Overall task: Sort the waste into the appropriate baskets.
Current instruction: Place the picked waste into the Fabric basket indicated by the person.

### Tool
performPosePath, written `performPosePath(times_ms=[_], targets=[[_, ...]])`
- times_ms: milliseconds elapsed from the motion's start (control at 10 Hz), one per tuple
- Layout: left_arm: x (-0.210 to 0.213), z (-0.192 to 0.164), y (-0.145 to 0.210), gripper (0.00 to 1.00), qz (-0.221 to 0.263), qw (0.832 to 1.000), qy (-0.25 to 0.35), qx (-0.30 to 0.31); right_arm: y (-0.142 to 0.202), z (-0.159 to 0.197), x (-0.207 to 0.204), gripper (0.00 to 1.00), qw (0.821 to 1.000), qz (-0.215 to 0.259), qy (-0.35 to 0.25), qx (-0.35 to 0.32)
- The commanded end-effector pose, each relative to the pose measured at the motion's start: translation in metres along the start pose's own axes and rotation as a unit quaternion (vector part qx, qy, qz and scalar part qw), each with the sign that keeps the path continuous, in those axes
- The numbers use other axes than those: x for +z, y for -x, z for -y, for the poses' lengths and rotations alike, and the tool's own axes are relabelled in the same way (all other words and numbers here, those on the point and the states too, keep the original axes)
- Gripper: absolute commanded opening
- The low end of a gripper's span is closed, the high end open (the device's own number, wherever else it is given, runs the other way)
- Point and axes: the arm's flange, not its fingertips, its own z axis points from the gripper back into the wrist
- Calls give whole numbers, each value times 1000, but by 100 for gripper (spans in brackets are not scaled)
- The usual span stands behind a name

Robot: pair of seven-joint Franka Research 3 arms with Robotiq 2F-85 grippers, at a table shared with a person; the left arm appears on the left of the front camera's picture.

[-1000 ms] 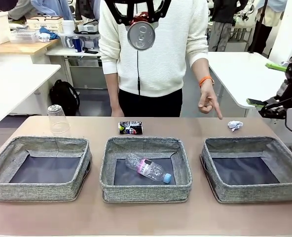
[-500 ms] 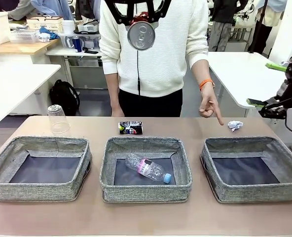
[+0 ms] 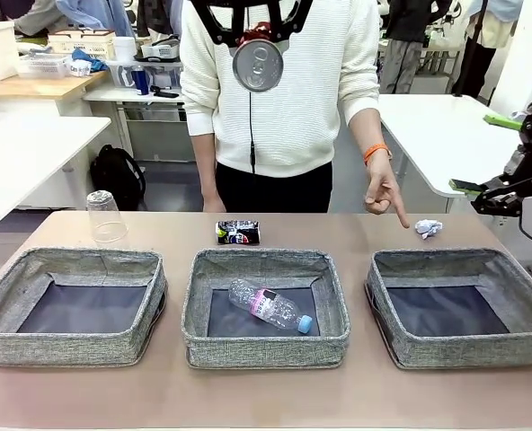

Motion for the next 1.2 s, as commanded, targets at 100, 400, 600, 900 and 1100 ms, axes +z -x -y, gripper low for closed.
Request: performPosePath(times_ms=[100,400,600,900,1100], targets=[[-80,11,5,30,14,996,76,-47,39,-12,88,100,991,110,68,32],[-152,41,4,30,33,975,179,-126,83,-15,137,100,977,121,156,82],[-207,93,-8,30,13,961,227,-159,95,-18,146,100,980,115,128,105],[-279,157,-18,30,-67,966,211,-133,84,-21,149,100,978,133,146,68],[-308,185,-16,30,-97,970,164,-149,84,-21,149,100,978,133,146,68]])
